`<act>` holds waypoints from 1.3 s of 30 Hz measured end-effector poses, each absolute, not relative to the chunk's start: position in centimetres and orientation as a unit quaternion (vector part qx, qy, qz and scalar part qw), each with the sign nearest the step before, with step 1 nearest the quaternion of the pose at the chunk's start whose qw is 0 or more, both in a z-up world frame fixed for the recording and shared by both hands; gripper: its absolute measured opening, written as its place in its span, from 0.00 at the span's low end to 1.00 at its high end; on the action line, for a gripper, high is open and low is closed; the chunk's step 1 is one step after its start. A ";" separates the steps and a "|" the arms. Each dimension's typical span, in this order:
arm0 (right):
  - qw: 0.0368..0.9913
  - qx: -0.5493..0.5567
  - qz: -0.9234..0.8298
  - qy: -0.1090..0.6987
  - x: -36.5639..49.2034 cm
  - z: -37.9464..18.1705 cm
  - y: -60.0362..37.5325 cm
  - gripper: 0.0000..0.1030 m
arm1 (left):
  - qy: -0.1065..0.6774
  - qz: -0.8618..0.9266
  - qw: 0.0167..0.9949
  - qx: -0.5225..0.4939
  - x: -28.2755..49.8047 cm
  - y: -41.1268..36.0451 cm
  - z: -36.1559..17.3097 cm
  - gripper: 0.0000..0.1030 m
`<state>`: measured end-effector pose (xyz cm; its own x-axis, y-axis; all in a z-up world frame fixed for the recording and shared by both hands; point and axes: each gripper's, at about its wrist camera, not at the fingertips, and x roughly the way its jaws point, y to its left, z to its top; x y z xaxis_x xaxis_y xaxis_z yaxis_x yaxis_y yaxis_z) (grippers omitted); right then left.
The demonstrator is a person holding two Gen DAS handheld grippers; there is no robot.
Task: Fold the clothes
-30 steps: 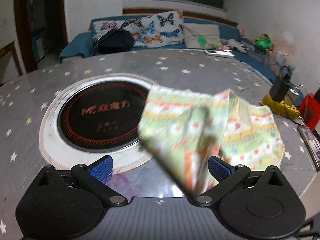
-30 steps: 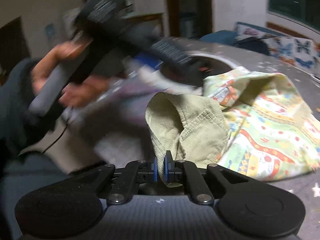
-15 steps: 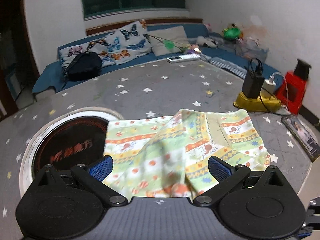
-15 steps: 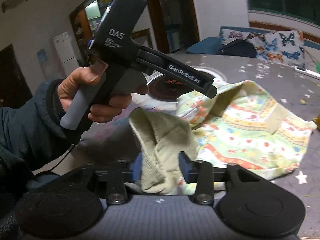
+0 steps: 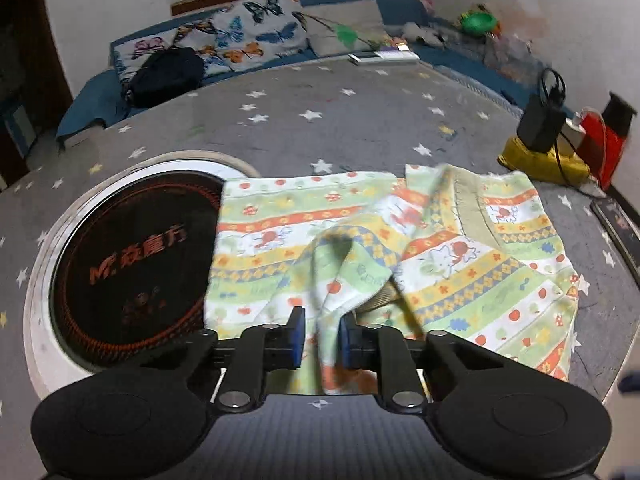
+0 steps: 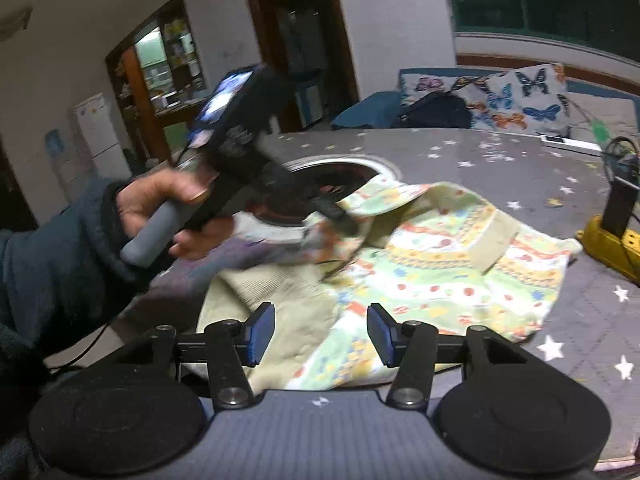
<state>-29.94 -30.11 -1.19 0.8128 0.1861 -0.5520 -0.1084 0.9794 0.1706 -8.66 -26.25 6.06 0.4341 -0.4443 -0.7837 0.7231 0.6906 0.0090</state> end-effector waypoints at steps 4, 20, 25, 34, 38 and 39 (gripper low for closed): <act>0.951 0.052 0.040 0.302 -28.2 -1.6 -30.7 0.50 | 0.379 -0.335 0.847 0.163 -9.4 -23.3 6.8 0.14; 0.950 0.053 0.020 0.306 -21.4 -4.3 -30.9 0.51 | 0.360 -0.304 0.866 0.166 -12.4 -15.8 6.8 0.39; 0.951 0.041 0.011 0.306 -21.9 -4.1 -30.6 0.51 | 0.310 -0.347 0.865 0.185 -14.3 -17.4 8.1 0.42; 0.948 0.073 -0.027 0.308 -24.5 -4.4 -32.4 0.52 | 0.234 -0.433 0.831 0.261 -17.7 -23.4 7.2 0.42; 0.947 0.081 -0.040 0.309 -25.6 -4.7 -33.1 0.52 | 0.214 -0.460 0.811 0.293 -18.5 -26.0 5.9 0.42; 0.947 0.081 -0.045 0.309 -25.8 -4.7 -33.3 0.53 | 0.211 -0.458 0.810 0.299 -18.5 -26.6 5.5 0.42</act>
